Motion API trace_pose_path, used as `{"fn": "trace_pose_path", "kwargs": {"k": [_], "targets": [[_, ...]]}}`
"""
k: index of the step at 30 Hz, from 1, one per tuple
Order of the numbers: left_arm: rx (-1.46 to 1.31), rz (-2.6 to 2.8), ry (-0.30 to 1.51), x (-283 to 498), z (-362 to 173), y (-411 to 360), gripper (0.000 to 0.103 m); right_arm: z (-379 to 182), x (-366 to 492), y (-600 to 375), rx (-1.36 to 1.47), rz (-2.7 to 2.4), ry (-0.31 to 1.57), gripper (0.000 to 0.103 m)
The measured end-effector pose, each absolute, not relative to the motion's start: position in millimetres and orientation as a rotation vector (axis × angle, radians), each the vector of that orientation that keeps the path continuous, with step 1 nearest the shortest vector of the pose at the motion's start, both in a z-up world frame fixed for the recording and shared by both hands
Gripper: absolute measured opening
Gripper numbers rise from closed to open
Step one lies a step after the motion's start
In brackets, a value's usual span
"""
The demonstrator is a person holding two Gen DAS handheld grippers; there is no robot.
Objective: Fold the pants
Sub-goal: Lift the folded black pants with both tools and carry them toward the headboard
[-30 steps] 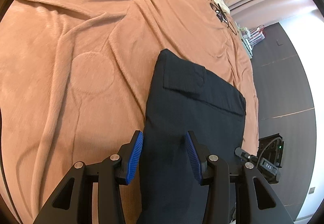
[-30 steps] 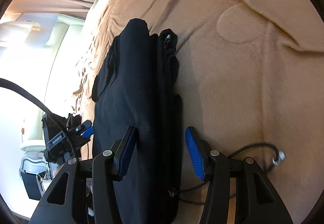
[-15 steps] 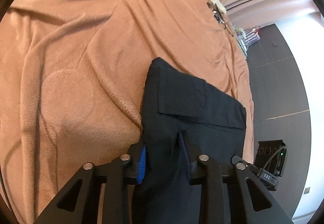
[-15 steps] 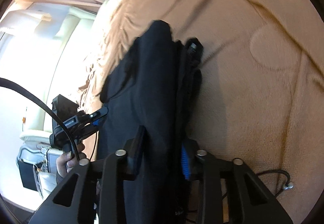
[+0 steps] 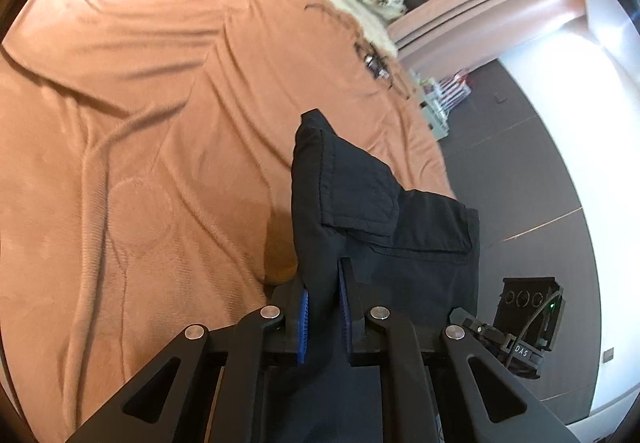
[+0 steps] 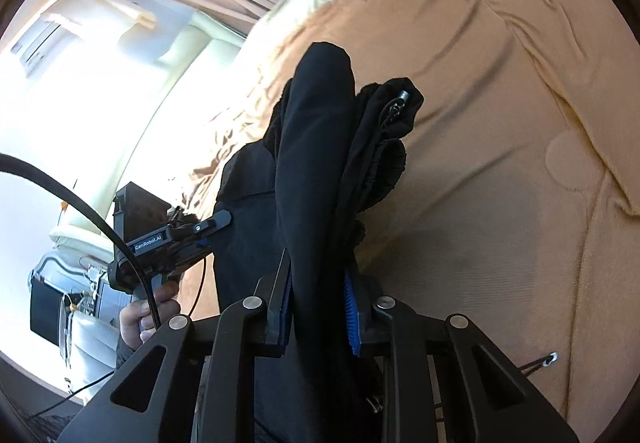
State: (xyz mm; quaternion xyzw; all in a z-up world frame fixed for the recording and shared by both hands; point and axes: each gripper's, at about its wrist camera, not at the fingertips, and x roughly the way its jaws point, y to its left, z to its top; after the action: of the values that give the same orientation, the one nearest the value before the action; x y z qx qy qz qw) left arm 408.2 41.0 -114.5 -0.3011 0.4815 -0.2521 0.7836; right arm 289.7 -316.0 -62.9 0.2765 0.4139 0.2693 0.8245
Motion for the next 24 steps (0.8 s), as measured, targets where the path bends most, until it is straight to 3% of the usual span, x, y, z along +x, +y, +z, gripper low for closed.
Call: {"fn": "trace_pose_path", "kwargs": {"k": [13,24], "targets": [[-0.64,-0.506,0.845,358.4,-32.8,104.8,0.013,-16.9,265.7,-254.1,0.47,0.68,0.752,0.018],[-0.652,-0.408,0.72,312.4,16.8,199.2,0.012,4.3,294.8,-178.2,0.382,0.795,0.716,0.018]]}}
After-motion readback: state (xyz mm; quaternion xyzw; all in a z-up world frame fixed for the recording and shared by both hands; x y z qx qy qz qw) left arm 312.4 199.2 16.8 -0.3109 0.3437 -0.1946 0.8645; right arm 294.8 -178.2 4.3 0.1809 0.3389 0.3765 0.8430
